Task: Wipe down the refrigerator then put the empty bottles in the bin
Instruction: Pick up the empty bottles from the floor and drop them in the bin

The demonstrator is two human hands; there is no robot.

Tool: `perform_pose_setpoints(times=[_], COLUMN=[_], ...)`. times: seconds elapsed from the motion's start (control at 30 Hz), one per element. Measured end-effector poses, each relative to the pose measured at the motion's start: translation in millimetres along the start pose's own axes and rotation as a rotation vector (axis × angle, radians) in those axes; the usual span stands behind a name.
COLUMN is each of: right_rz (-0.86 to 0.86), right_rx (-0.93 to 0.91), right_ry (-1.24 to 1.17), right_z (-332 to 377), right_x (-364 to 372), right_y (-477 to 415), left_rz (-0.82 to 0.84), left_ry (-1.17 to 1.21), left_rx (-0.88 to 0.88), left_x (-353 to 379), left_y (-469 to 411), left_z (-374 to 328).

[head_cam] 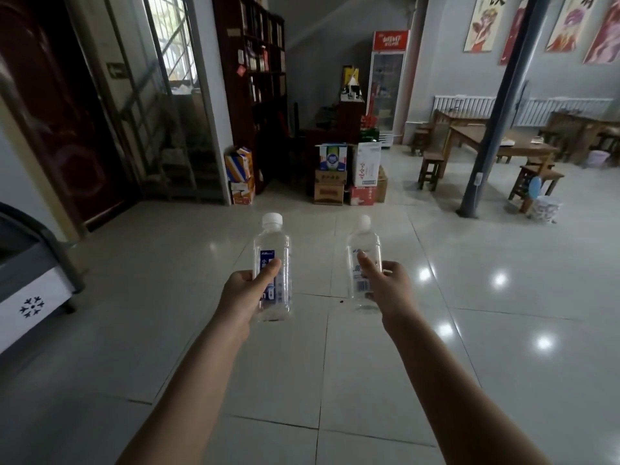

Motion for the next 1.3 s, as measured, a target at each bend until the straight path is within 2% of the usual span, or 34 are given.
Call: perform_pose_setpoints(times=[0.27,0.5,0.83,1.0,1.3], right_rz=[0.138,0.193,0.218,0.258,0.386], right_rx=[-0.014,-0.015,0.005,-0.008,-0.013], right_ry=[-0.035,-0.046,-0.002,-0.031,-0.016], right_z=[19,37,54,78,86], right_x=[33,87,227,309,450], right_y=[-185,-300,-476,-562,-684], left_rz=[-0.088,-0.18,-0.169,-0.215,-0.333], left_ry=[-0.008,-0.06,-0.015,-0.039,-0.071], left_rx=[0.006,0.067,0.049,0.063,0.065], left_x=[56,62,48,22,-17], left_y=[-144,-250,-468,-578,-727], left_z=[-19,-49,-75,-103,-124])
Point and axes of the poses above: each hand's wrist, its own y-axis away from the middle knuckle, its own x-axis out of the palm, z = x × y, the point moved 6 cm from there along -y, towards the middle knuckle, and after that the axes turned 2 degrees about y, right-handed, at the moved point
